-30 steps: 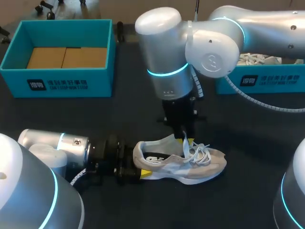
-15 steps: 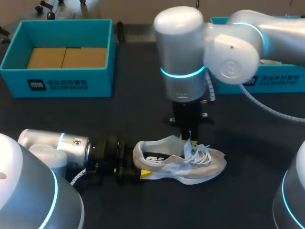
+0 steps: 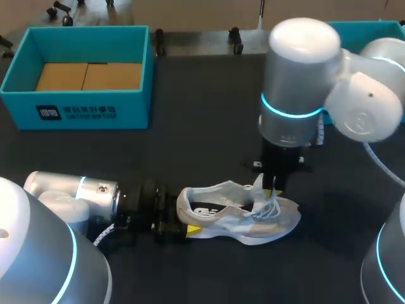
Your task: Take the shoe out of the shoebox, open the shoe tongue, remove and reinsert the insole, then place the shoe into the shoebox
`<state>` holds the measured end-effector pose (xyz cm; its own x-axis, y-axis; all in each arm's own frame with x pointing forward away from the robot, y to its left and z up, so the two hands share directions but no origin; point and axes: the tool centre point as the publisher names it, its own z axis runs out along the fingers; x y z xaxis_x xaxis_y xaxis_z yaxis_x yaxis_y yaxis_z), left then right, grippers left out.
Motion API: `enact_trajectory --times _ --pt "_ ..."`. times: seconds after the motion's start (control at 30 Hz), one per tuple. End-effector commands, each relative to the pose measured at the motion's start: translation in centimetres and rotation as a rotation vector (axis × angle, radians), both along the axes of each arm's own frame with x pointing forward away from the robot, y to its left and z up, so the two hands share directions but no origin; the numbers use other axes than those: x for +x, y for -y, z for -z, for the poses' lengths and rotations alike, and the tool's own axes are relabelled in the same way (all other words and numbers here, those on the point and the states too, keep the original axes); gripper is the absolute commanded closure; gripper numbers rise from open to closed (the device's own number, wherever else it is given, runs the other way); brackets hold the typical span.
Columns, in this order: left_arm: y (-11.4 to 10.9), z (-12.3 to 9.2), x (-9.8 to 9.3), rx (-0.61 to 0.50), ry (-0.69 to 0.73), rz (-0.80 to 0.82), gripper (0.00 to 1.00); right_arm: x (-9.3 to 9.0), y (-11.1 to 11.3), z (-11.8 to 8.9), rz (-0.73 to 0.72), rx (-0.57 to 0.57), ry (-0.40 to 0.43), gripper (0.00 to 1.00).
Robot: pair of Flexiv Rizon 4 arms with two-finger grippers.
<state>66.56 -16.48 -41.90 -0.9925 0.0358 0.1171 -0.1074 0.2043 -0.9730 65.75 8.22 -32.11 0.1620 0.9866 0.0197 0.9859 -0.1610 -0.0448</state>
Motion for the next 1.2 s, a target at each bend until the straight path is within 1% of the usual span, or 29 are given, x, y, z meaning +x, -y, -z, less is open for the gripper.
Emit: enact_trajectory --times 0.03,0.17,0.4,0.67,0.87,0.9,0.93,0.97,1.0,1.03,1.07,1.1,1.2 --pt "-0.1 0.0 0.0 0.002 0.000 0.000 1.00 -0.7 1.7 0.1 0.016 0.233 0.048 1.00" --pt "-0.1 0.0 0.0 0.002 0.000 0.000 1.00 -0.8 2.3 0.5 0.017 0.268 0.056 1.00" --pt "-0.1 0.0 0.0 0.002 0.000 0.000 1.00 -1.2 3.4 2.1 0.016 0.336 0.059 1.00" --pt "-0.1 0.0 0.0 0.002 0.000 0.000 1.00 -1.3 4.2 4.1 0.035 0.385 0.034 1.00" --pt "-0.1 0.0 0.0 0.002 0.000 0.000 1.00 -1.4 4.1 4.1 0.038 0.391 0.030 0.99" --pt "-0.1 0.0 0.0 0.002 0.000 0.000 1.00 -1.5 4.1 3.9 0.038 0.390 0.030 0.95" --pt "-0.1 0.0 0.0 0.002 0.000 0.000 1.00 -1.5 4.1 3.8 0.038 0.389 0.030 0.87" --pt "-0.1 0.0 0.0 0.002 0.000 0.000 1.00 -1.6 4.1 3.6 0.040 0.387 0.030 0.58" --pt "-0.1 0.0 0.0 0.002 0.000 0.000 1.00 -1.7 4.1 3.5 0.040 0.385 0.030 0.50" --pt "-0.1 0.0 0.0 0.002 0.000 0.000 1.00 -1.8 4.0 3.2 0.045 0.378 0.029 0.24" --pt "-0.1 0.0 0.0 0.002 0.000 0.000 1.00 -1.9 4.0 3.0 0.047 0.373 0.029 0.09" --pt "-0.1 0.0 0.0 0.002 0.000 0.000 1.00 -2.0 4.0 2.9 0.050 0.367 0.029 0.05" --pt "-0.1 0.0 0.0 0.002 0.000 0.000 1.00 -2.3 3.9 1.8 0.053 0.337 0.038 0.04"
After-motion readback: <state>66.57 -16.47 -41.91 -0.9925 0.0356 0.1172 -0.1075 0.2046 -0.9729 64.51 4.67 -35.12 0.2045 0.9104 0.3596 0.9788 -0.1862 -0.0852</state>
